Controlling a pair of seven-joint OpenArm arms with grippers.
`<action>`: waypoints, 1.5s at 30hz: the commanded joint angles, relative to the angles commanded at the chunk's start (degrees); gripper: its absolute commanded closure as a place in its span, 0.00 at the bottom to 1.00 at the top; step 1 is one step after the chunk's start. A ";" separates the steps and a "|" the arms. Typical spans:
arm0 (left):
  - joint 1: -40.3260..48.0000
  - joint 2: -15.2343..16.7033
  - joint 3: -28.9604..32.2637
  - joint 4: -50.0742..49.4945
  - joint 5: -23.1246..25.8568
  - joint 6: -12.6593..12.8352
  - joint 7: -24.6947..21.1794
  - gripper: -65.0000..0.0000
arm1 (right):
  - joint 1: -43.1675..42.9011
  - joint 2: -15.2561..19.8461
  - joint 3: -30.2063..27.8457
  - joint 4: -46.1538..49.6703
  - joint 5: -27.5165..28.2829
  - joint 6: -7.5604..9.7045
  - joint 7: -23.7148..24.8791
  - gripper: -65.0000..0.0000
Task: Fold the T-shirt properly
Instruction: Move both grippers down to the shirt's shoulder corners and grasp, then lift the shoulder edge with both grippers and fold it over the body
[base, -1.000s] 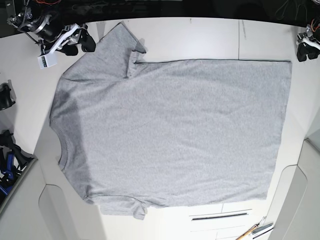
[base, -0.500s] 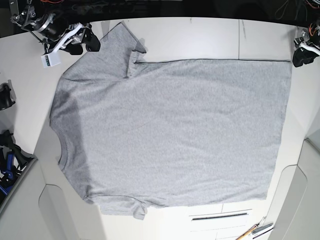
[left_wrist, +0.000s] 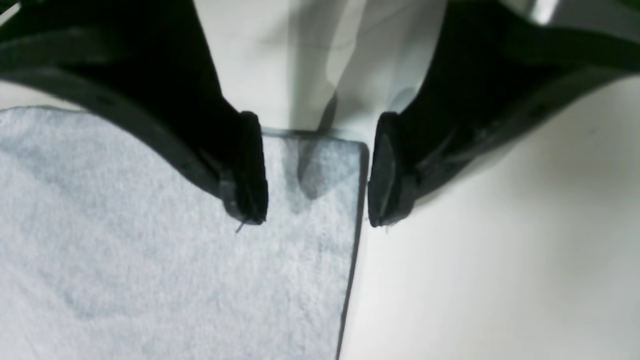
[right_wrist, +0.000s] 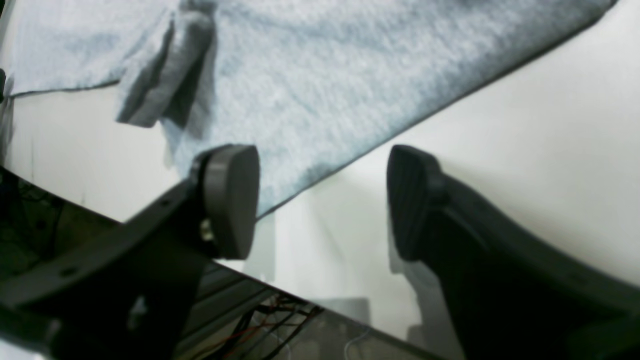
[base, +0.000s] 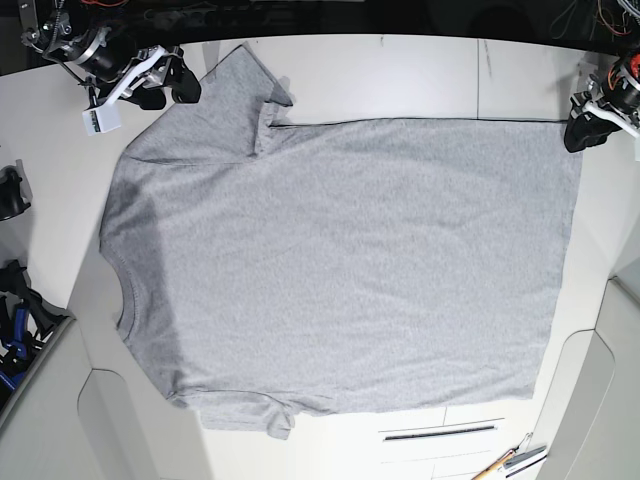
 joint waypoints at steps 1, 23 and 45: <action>-0.02 0.00 0.00 0.00 0.00 0.00 0.35 0.44 | 0.00 -0.79 0.00 0.00 -0.02 0.00 0.00 0.38; -0.02 -0.02 0.00 0.00 -3.82 0.00 -1.84 1.00 | 2.36 -7.80 -0.02 0.00 -6.14 4.33 1.53 1.00; 0.26 -1.11 -7.93 6.23 -5.84 0.00 1.36 1.00 | -2.64 -7.34 13.18 13.49 4.74 14.25 -5.99 1.00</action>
